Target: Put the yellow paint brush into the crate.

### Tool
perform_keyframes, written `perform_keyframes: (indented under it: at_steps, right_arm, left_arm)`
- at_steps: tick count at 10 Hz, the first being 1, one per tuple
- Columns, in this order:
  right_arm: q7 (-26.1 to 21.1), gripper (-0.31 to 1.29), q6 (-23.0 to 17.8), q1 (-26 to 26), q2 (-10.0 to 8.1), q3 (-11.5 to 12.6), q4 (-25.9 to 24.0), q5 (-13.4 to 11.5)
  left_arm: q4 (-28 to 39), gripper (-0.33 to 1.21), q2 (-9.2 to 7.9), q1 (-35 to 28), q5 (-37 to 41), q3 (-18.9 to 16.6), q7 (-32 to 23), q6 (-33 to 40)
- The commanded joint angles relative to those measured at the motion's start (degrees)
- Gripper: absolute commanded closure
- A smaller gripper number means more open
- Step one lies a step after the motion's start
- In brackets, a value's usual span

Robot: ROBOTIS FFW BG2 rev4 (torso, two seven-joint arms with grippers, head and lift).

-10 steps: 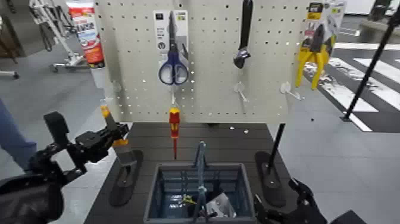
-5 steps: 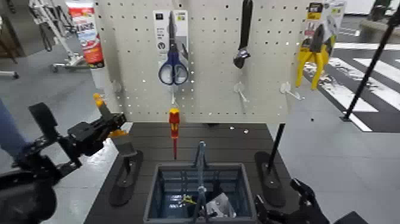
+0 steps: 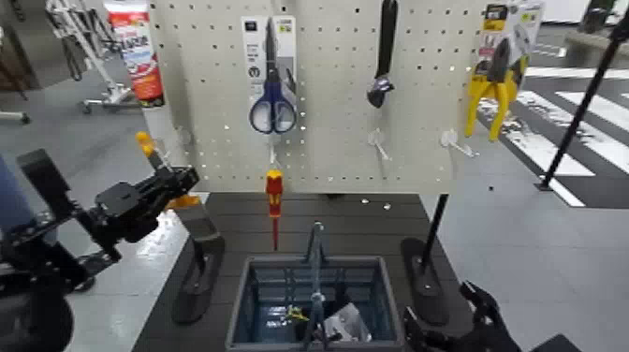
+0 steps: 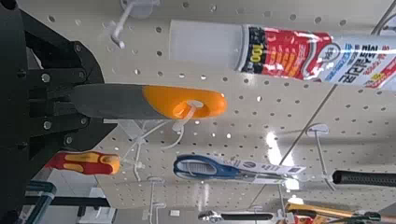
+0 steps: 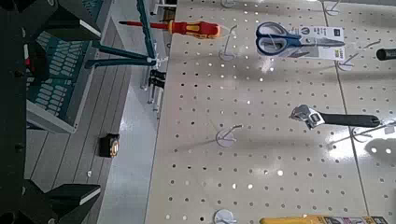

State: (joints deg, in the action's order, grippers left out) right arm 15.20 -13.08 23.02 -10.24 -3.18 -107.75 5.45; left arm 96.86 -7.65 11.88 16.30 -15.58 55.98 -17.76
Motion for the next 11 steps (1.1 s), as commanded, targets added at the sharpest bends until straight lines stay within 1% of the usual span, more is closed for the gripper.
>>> perform_keyframes:
  at_steps: [1,2,4,5,6,9,11]
  right_arm:
    - [-0.09,0.15,-0.02,0.01,-0.04,0.01,-0.09,0.0]
    - [-0.09,0.15,-0.02,0.09,0.04,0.01,-0.09,-0.09]
    - [-0.09,0.15,-0.02,0.01,-0.04,0.01,-0.09,-0.09]
    - [-0.09,0.15,-0.02,-0.08,0.13,0.01,-0.09,-0.09]
    - [-0.09,0.15,-0.02,-0.08,0.13,0.1,0.0,-0.09]
    - [-0.09,0.15,-0.02,-0.08,0.13,0.1,0.09,-0.09]
    - [-0.09,0.15,-0.02,-0.17,0.04,0.01,0.09,-0.09]
  left_arm:
    - [2.2,1.17,0.71,-0.63,1.9,1.69,0.0,-1.4]
    - [2.28,1.17,0.79,-0.54,2.86,2.66,0.0,-1.67]
    - [1.4,1.17,0.97,-0.72,6.73,6.08,-0.09,-2.19]
    - [1.05,1.17,1.32,-0.72,7.35,6.87,-0.17,-2.37]
    - [-0.09,1.17,1.32,-0.72,9.28,7.93,-0.26,-2.37]
    - [-3.17,1.17,1.59,-0.81,11.65,10.21,-0.26,-2.19]
    - [-6.77,1.17,1.85,-0.89,13.15,12.24,-0.09,-1.58]
